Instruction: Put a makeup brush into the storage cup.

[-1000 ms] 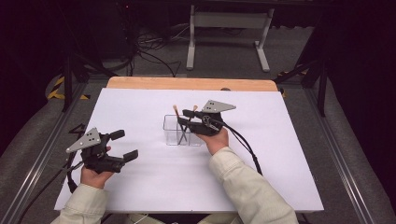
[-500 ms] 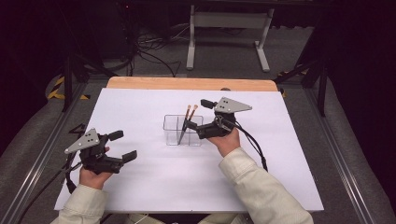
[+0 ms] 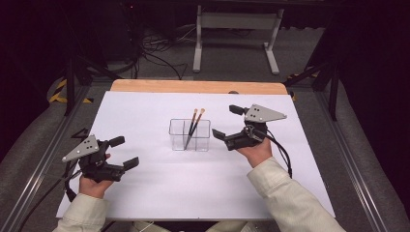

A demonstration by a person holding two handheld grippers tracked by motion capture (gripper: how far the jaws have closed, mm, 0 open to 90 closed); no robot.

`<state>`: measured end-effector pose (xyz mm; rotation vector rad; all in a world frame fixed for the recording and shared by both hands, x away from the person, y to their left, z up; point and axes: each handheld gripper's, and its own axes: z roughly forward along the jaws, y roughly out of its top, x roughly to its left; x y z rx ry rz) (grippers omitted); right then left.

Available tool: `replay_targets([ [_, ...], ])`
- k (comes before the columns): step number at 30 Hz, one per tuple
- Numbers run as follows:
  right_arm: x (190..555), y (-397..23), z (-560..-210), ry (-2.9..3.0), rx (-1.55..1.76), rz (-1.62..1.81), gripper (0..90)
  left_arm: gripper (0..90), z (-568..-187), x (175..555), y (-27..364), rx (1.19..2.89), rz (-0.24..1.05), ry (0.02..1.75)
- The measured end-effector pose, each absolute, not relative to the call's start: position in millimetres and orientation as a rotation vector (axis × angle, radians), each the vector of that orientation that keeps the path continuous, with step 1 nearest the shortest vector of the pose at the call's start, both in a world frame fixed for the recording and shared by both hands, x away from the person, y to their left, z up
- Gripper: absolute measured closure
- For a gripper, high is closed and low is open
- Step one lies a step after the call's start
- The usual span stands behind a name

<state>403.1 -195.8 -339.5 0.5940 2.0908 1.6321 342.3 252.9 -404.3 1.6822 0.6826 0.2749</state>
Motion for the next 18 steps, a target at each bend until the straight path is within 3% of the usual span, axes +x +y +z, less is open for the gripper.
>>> replay_targets([
  [18,381.7,-252.1,-334.6,2.059,0.663,1.572,0.0,0.4,-404.6,339.4,252.9,1.684,0.26,0.667],
])
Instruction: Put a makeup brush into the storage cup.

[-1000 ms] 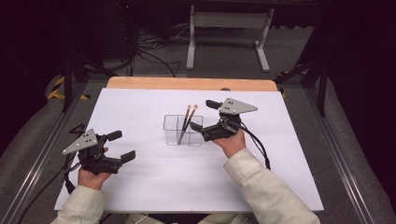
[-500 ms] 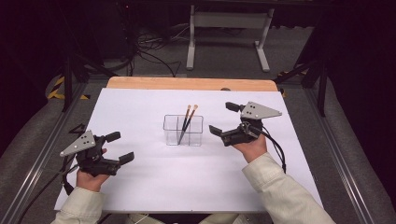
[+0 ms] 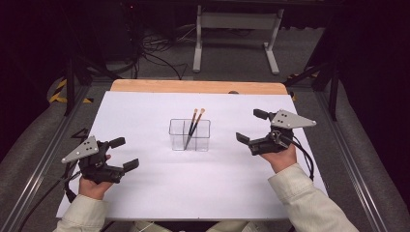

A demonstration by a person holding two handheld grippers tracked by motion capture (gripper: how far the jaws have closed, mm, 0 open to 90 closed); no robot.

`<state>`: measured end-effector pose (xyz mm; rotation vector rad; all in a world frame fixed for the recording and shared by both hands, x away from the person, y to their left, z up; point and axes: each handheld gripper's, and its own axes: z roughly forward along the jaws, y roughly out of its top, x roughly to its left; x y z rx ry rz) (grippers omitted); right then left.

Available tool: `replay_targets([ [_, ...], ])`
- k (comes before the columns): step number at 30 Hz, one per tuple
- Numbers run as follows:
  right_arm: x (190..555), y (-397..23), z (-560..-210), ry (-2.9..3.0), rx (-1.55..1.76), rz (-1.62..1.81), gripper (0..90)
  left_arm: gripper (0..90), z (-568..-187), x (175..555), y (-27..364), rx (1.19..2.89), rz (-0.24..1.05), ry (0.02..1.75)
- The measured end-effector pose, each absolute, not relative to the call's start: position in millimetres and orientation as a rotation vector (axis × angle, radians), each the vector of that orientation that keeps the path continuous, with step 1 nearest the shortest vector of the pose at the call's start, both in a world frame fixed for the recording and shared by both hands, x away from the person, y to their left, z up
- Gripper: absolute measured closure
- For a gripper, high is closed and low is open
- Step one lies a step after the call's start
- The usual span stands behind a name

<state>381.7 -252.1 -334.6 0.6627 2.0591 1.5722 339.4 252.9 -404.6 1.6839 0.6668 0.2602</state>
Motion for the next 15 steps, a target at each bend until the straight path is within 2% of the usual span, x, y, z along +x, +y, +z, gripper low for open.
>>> replay_targets([
  [15,367.9,-296.4,-347.3,2.048,0.747,1.529,0.0,0.4,-407.3,337.3,255.8,1.677,0.257,0.665],
])
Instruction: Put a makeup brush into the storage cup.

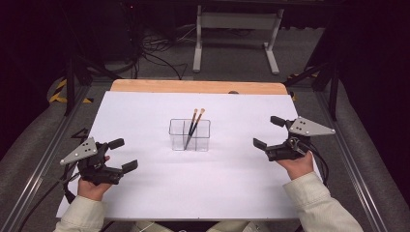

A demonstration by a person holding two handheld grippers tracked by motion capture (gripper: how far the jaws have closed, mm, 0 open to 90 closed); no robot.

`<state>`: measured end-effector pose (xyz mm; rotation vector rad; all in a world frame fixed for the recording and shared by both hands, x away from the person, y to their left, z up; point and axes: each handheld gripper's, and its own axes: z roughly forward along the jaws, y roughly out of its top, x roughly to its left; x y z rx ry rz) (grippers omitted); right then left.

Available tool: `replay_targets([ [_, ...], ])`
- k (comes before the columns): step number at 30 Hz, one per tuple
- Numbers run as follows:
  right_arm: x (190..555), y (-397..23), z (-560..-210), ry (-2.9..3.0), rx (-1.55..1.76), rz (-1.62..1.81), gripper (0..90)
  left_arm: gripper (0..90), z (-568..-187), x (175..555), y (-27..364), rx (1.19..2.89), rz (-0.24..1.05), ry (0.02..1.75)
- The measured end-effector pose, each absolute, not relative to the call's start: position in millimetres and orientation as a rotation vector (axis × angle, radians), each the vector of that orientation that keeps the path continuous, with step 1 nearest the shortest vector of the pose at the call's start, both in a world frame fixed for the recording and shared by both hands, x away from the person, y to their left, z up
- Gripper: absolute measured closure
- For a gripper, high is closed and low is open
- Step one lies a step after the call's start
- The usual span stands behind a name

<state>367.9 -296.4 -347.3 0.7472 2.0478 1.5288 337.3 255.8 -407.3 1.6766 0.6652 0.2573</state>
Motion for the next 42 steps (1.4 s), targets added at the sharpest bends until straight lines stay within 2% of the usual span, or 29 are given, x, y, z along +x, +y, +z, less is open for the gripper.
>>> replay_targets([
  [13,361.3,-321.9,-368.3,2.055,0.812,1.507,0.0,0.4,-409.6,334.8,259.0,1.672,0.265,0.671],
  [42,356.5,-335.1,-421.0,2.023,0.883,1.49,0.0,0.4,-425.0,334.3,260.8,1.68,0.298,0.698],
])
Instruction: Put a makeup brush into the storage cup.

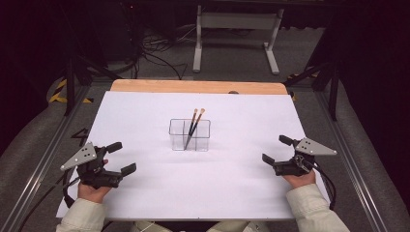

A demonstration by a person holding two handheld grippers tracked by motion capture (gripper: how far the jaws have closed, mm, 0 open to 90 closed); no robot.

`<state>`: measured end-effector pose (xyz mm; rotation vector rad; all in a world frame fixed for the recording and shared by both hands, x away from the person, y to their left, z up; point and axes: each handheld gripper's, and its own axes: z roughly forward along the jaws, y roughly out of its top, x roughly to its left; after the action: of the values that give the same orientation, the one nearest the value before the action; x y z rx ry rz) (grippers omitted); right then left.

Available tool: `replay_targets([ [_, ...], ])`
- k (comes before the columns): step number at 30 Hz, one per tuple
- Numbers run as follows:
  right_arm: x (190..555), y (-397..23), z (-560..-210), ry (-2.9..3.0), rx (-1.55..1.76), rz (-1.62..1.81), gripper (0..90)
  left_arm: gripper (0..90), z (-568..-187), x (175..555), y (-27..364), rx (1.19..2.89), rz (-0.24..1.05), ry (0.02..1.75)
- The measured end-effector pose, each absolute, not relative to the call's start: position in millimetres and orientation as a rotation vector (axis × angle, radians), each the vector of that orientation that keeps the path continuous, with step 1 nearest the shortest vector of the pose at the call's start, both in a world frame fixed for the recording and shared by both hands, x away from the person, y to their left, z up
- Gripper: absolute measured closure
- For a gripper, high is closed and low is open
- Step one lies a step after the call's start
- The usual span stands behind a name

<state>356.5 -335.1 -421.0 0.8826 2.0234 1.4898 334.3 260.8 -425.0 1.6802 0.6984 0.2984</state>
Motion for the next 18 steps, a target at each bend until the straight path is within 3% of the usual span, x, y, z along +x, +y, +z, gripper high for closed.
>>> replay_targets([
  [18,360.2,-335.2,-438.5,2.009,0.951,1.473,0.0,0.4,-433.5,338.2,264.7,1.654,0.275,0.722],
])
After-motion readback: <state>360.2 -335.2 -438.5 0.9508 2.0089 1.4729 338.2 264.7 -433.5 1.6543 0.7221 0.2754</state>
